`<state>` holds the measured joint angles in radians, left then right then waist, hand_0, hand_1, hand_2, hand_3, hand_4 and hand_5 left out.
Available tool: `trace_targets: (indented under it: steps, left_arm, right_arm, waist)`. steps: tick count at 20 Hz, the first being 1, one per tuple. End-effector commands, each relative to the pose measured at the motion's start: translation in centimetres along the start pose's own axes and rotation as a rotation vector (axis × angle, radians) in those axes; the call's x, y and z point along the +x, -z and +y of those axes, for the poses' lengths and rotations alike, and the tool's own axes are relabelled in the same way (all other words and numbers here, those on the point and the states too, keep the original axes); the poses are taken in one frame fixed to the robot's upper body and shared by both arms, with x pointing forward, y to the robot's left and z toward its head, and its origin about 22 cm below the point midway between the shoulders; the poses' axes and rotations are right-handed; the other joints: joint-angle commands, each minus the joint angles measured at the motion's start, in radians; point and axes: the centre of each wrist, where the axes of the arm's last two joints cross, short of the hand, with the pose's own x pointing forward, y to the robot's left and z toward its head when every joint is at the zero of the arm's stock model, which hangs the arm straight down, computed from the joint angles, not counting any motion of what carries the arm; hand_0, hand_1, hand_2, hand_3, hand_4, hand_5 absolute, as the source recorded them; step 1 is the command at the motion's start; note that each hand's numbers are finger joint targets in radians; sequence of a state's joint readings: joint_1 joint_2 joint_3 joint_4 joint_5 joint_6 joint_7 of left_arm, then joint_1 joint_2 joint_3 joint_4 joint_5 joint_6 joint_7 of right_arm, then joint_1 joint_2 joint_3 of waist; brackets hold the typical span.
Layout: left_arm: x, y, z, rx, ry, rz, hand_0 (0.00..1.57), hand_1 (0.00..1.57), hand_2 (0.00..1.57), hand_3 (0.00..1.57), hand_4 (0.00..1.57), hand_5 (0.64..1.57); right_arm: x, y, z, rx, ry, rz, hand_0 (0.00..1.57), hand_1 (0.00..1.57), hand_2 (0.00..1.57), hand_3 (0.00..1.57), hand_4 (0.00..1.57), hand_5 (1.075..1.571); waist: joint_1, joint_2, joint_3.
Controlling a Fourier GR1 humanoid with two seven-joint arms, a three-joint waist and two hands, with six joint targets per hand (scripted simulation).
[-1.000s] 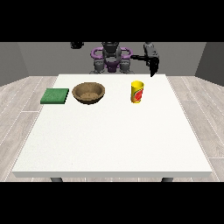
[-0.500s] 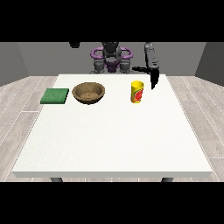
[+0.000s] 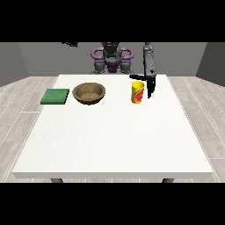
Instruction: Pick the cup and pour the ball into the bowl, then pick the bowl and place it on the pad
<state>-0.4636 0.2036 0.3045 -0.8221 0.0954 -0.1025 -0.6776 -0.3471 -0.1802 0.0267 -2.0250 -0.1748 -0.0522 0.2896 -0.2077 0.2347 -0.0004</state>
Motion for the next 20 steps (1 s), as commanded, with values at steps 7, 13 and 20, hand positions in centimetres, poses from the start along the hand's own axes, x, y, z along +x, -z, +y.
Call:
trace_targets:
  steps: [7, 13, 20]
  left_arm:
    - [-1.8, -0.2, 1.5, 0.057, 0.027, 0.0, 0.0, 0.0, 0.0, 0.0, 0.0, 1.418]
    - [-1.7, -0.9, 3.5, 0.112, 0.325, -0.144, 1.32, 1.32, 1.57, 1.57, 1.0, 1.497]
    - [-2.8, -1.3, 1.1, 0.048, 0.415, -0.084, 1.34, 1.34, 1.57, 1.57, 1.05, 1.478]
  right_arm:
    - [3.1, -2.0, -3.2, 0.045, -0.033, -0.062, 0.0, 0.0, 0.0, 0.0, 0.0, 1.567]
    - [5.5, -2.1, -3.2, 0.06, -0.02, -0.143, 0.0, 0.0, 0.0, 0.0, 0.0, 1.562]
    - [3.9, -3.1, -4.9, -0.001, -0.006, -0.03, 0.0, 0.0, 0.0, 0.0, 0.11, 1.559]
  waist:
    - [-0.073, 0.045, -0.0001]
    - [-0.118, 0.106, -0.0006]
    - [-0.067, 0.007, 0.0003]
